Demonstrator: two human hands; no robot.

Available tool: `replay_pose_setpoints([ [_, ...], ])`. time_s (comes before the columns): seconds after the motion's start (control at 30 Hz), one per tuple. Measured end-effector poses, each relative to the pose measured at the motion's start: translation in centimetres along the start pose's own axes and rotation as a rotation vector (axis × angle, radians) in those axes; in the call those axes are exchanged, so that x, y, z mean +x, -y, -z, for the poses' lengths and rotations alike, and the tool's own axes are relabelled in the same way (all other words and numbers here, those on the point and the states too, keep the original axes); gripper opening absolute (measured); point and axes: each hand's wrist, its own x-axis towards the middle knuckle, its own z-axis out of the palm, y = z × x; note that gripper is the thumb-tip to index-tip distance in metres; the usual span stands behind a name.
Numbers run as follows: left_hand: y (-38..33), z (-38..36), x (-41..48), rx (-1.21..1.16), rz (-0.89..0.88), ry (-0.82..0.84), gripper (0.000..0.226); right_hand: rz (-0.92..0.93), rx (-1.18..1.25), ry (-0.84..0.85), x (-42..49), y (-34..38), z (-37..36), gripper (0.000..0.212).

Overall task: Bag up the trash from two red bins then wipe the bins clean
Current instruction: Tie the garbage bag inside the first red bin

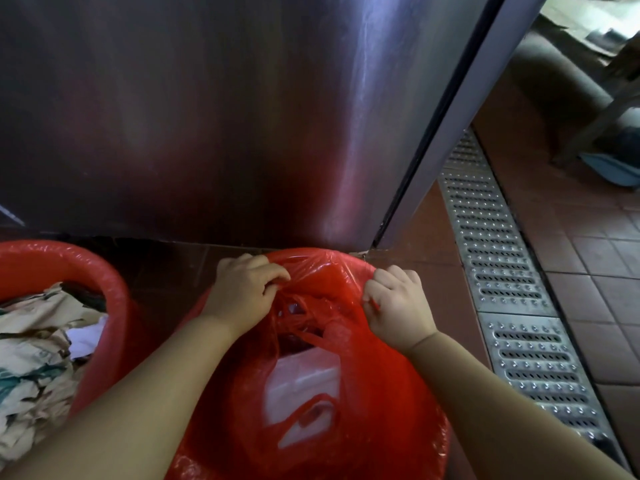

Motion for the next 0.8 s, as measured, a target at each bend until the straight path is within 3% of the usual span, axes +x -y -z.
replay_pose_setpoints([
  [0.13,-0.9,-0.2,-0.5,0.08,0.018,0.118,0.041,0.011,0.011,0.088,-0.2,0.4,0.4,0.015],
  [0.23,-1.9,-0.3,-0.7,0.018,0.129,0.206,0.038,-0.08,0.011,0.155,0.0,1.0,0.6,0.037],
  [0.33,-3.2,-0.2,-1.4,-0.065,0.126,0.172,0.033,-0.25,-0.012,0.188,0.9,1.5,1.1,0.045],
  [0.4,-3.9,0.2,-2.0,-0.095,0.08,0.117,0.033,-0.256,-0.012,0.316,1.9,1.7,1.4,0.056],
  [0.5,-4.8,0.6,-2.6,-0.103,0.019,0.157,0.035,-0.091,-0.005,0.461,3.3,1.9,2.2,0.038],
  [0.6,-5.2,1.1,-3.1,-0.135,0.067,0.23,0.037,-0.033,-0.01,0.486,3.5,1.6,2.7,0.017],
  [0.8,-5.0,2.2,-3.9,-0.106,0.133,0.207,0.021,0.0,-0.008,0.378,1.2,0.3,3.9,0.019],
])
